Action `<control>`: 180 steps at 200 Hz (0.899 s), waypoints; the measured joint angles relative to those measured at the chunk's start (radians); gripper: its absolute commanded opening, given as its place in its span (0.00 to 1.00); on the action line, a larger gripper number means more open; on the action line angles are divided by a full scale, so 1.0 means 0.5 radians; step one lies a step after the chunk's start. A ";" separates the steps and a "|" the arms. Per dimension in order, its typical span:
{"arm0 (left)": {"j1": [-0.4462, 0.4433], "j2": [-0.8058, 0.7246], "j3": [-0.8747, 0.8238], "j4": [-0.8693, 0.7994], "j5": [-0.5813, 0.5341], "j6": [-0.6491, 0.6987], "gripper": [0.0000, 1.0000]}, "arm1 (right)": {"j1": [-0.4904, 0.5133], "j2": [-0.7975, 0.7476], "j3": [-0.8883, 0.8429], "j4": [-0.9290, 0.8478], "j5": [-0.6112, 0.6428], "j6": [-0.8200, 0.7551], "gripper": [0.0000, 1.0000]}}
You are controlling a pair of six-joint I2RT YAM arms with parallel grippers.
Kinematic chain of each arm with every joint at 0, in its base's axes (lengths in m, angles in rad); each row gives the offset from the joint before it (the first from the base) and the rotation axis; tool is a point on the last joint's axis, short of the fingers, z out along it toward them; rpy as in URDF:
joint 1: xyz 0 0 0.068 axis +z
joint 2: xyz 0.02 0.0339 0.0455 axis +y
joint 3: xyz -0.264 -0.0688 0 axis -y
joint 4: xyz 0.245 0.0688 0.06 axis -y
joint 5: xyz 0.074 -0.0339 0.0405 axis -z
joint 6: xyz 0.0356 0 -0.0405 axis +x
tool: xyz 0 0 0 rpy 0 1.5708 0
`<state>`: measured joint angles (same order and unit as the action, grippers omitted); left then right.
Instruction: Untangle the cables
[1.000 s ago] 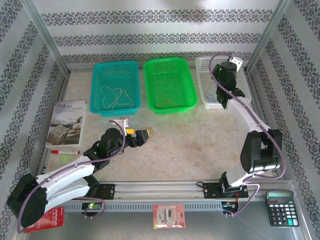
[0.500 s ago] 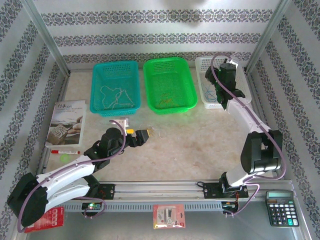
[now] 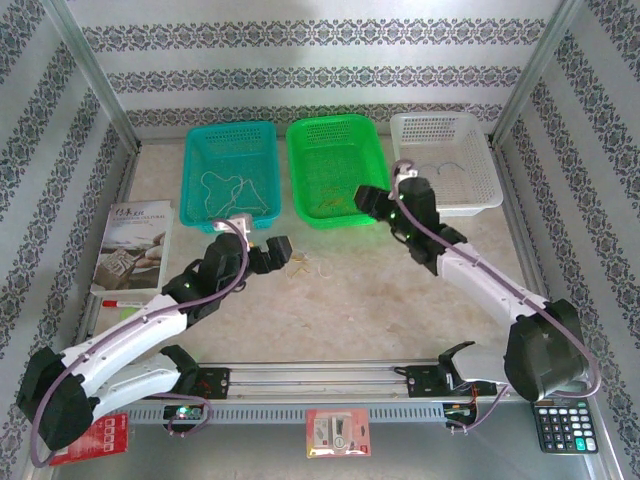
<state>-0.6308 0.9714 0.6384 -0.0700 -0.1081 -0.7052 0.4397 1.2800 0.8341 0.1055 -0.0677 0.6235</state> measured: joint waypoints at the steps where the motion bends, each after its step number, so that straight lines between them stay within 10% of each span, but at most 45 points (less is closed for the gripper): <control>1: 0.002 0.000 0.006 -0.003 -0.001 0.002 1.00 | 0.005 -0.001 -0.006 0.000 -0.002 0.001 0.58; 68: 0.289 0.310 0.541 -0.362 0.240 0.152 1.00 | 0.452 0.146 -0.386 0.131 -0.024 0.086 0.59; 180: 0.322 0.418 0.327 -0.376 0.466 0.106 1.00 | 0.579 0.685 -0.267 0.319 -0.059 0.124 0.54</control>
<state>-0.4698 1.1805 0.8021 -0.2581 0.1249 -0.6521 0.7292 1.6226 0.7006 0.2649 -0.0971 0.6853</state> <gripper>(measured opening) 0.997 0.553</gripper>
